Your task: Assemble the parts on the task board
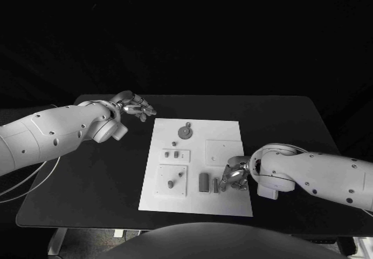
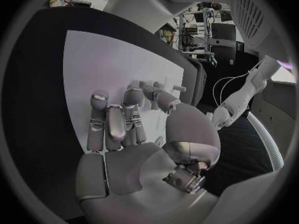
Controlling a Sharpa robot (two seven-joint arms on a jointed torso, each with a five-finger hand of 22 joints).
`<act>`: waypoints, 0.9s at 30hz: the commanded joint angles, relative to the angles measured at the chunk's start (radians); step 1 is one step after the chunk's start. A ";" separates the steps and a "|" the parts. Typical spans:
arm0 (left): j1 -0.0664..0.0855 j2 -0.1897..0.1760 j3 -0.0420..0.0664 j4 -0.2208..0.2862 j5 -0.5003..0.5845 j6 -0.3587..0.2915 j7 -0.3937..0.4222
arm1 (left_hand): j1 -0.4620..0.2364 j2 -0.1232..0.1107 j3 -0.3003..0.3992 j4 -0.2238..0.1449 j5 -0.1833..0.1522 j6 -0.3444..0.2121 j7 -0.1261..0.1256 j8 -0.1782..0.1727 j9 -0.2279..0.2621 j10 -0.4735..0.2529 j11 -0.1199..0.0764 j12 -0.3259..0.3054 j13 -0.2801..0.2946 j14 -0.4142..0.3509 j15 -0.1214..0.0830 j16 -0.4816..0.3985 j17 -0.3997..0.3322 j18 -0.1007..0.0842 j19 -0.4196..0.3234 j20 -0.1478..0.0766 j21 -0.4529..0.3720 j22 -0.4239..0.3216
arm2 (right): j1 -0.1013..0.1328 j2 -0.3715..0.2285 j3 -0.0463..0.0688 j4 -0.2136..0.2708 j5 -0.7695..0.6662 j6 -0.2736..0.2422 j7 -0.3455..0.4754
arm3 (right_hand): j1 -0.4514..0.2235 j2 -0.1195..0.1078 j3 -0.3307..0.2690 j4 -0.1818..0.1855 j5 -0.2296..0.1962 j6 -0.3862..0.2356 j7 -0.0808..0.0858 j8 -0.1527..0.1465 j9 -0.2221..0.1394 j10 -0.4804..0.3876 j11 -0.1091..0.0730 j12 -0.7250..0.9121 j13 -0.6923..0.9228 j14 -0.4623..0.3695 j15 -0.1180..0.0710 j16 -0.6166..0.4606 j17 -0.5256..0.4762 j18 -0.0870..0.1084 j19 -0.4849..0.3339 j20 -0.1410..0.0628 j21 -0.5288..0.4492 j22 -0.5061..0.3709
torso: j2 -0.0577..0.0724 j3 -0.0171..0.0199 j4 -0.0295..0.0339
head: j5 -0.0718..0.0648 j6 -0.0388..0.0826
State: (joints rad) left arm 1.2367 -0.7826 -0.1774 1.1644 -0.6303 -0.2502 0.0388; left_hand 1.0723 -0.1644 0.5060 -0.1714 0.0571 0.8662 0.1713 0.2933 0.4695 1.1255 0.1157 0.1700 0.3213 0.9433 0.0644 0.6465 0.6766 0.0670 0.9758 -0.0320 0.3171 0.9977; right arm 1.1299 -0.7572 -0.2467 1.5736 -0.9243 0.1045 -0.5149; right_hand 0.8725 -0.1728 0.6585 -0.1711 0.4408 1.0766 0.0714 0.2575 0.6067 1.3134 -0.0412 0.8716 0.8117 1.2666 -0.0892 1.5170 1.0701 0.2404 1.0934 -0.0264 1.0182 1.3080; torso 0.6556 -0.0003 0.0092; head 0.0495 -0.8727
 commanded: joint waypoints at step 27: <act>0.001 0.003 0.001 0.000 -0.003 0.012 0.005 | -0.002 0.000 -0.001 0.006 -0.001 0.004 0.002 0.007 -0.002 0.006 -0.001 -0.005 0.002 0.005 -0.001 -0.004 0.003 0.010 0.006 -0.004 -0.004 0.002 | -0.029 0.034 0.000 -0.012 -0.087 0.050 0.009 | 0.004 -0.020 -0.001 0.039 -0.005 0.006 0.001 0.003 0.002 -0.002 0.001 0.007 -0.003 0.004 0.004 -0.004 0.004 0.021 0.003 -0.002 -0.001 -0.002 | 0.000 -0.0007 0.0011 | -0.001 0.000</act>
State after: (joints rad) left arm 1.2366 -0.7812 -0.1774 1.1636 -0.6313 -0.2489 0.0387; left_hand 1.0723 -0.1644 0.5060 -0.1714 0.0571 0.8663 0.1713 0.2933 0.4688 1.1255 0.1157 0.1700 0.3219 0.9433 0.0644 0.6466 0.6781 0.0617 0.9758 -0.0320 0.3171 0.9984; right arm 1.1032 -0.7251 -0.2464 1.5631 -0.9906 0.1354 -0.5075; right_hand 0.8781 -0.1856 0.6584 -0.1378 0.4414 1.0765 0.0713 0.2585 0.6079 1.3137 -0.0410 0.8752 0.8097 1.2668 -0.0890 1.5170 1.0740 0.2408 1.0933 -0.0261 1.0182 1.3077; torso 0.6558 -0.0009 0.0107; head 0.0477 -0.8727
